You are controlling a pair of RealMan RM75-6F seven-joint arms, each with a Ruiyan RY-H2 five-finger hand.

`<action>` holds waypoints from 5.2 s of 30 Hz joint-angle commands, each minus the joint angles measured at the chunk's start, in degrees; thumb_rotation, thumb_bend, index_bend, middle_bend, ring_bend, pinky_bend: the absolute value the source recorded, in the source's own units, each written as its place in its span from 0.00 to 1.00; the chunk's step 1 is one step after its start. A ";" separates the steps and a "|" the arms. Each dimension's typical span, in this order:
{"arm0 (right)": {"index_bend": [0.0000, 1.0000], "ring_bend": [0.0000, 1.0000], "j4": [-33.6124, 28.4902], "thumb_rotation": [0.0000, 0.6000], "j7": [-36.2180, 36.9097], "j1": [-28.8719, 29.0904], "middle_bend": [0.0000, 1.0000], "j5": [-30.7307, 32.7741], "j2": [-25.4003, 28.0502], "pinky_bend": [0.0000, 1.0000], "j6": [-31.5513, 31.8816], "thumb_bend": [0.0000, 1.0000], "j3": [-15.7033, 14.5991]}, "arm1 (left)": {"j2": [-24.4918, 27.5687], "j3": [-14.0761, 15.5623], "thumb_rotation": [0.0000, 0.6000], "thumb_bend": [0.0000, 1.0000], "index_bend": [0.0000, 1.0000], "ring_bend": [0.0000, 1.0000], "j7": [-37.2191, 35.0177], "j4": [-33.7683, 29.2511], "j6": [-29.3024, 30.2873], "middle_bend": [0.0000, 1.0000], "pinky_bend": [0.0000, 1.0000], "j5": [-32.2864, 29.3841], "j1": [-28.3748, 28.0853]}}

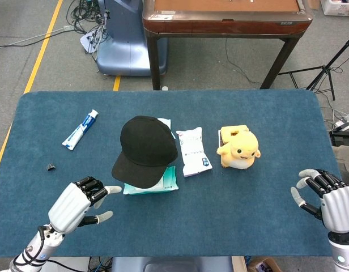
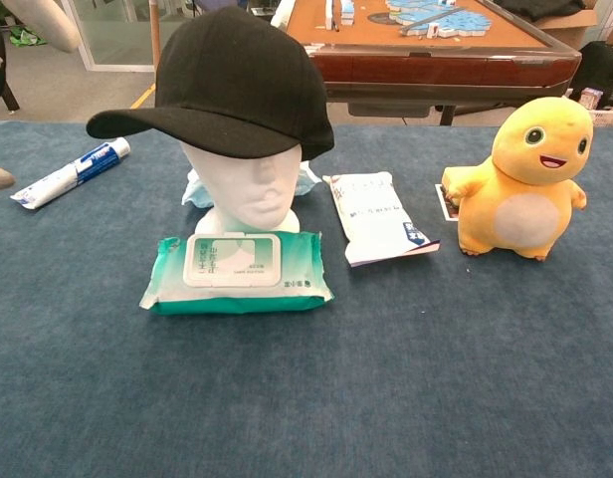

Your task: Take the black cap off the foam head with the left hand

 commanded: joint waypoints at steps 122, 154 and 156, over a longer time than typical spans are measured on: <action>0.59 0.42 -1.60 1.00 0.41 0.28 0.47 1.29 1.36 0.60 -2.22 0.32 -0.04 | -23.62 -7.49 1.00 0.28 0.50 0.00 15.49 10.85 -6.74 0.00 0.09 -17.25 -12.91; 0.59 0.42 -1.83 1.00 0.15 0.20 0.47 0.96 1.39 0.60 -1.98 0.32 -0.09 | -24.56 -7.25 1.00 0.30 0.61 0.00 8.20 13.58 -1.48 0.00 0.09 -15.42 -12.21; 0.59 0.42 -1.83 1.00 0.11 0.19 0.47 0.90 1.39 0.60 -1.95 0.32 -0.12 | -24.60 -7.27 1.00 0.31 0.62 0.00 7.81 13.69 -1.13 0.00 0.09 -15.12 -12.22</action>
